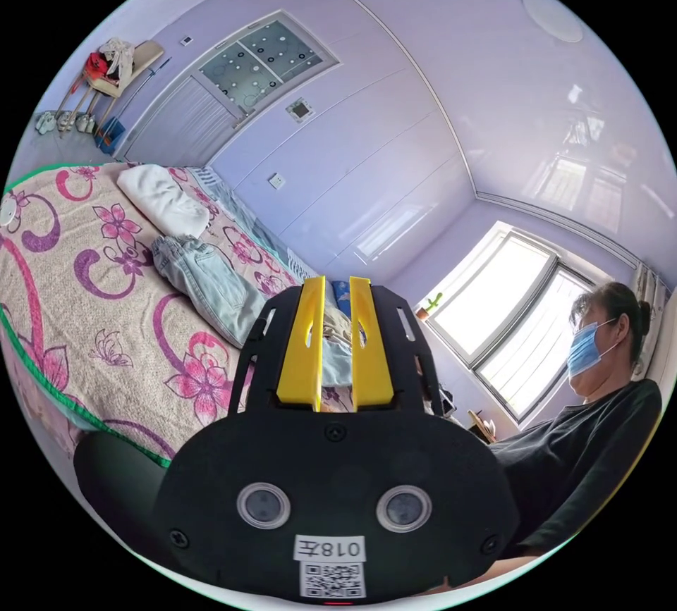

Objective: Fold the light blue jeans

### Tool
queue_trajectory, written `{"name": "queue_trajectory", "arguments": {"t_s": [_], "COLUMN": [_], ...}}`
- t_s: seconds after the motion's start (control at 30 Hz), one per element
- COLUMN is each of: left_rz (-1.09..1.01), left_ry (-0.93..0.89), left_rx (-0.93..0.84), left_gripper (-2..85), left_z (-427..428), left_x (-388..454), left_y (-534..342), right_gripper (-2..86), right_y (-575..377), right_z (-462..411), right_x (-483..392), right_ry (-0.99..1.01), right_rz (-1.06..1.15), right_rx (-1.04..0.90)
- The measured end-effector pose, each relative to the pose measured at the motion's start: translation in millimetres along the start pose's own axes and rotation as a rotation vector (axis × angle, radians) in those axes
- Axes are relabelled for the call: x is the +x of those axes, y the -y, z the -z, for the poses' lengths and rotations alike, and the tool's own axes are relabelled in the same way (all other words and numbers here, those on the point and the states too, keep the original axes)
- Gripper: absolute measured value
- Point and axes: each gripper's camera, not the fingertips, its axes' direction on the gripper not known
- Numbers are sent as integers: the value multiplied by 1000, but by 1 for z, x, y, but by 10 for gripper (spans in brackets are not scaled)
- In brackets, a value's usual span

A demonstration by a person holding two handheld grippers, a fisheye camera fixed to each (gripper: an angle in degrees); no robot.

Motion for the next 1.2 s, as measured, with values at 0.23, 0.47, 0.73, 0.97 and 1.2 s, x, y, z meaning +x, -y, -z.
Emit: {"name": "queue_trajectory", "arguments": {"t_s": [0.23, 0.47, 0.73, 0.97, 1.2], "left_rz": [89, 124, 321, 475, 491], "left_ry": [46, 23, 151, 330, 370], "left_rx": [-46, -79, -152, -208, -273], "left_gripper": [63, 75, 114, 161, 158], "left_z": [17, -3, -76, -129, -159], "left_x": [-37, -86, -210, -298, -345], "left_y": [-41, -56, -79, -95, -107], "right_gripper": [55, 12, 111, 140, 138], "right_y": [-77, -150, -251, -325, -357], "right_z": [21, 17, -59, -127, -172], "right_x": [-99, 10, 97, 76, 75], "right_ry": [251, 465, 1385, 1636, 1683], "right_rz": [177, -347, -1293, -1811, -1954], "right_rx": [-180, -249, -187, -301, -332]}}
